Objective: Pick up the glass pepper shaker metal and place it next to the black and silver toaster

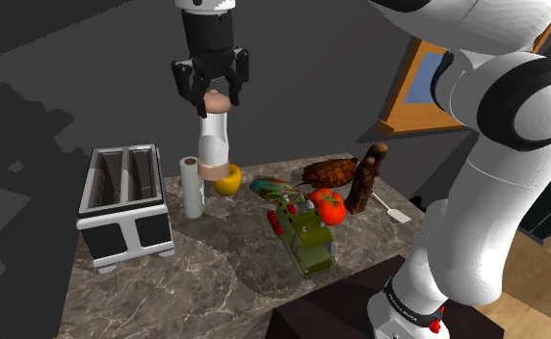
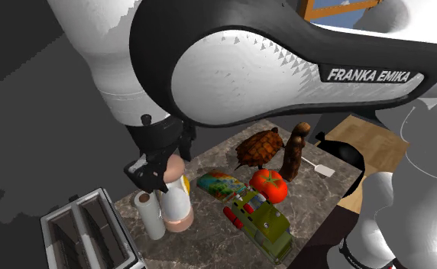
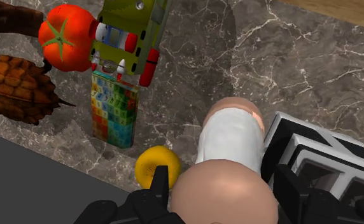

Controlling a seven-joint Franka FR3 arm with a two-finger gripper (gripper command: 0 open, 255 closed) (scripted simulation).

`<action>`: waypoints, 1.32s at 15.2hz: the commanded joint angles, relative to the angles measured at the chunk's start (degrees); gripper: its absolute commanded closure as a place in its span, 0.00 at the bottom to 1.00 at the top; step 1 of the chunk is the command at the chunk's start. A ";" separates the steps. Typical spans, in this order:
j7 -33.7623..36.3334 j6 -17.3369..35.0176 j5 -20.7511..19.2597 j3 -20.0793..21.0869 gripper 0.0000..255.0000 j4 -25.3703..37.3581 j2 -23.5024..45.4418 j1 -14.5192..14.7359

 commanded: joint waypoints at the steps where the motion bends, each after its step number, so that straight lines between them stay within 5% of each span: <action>1: 2.05 0.39 -0.01 0.81 1.00 -0.36 0.38 1.06; 20: 3.33 16.74 1.68 0.13 1.00 -21.38 -4.54 -0.10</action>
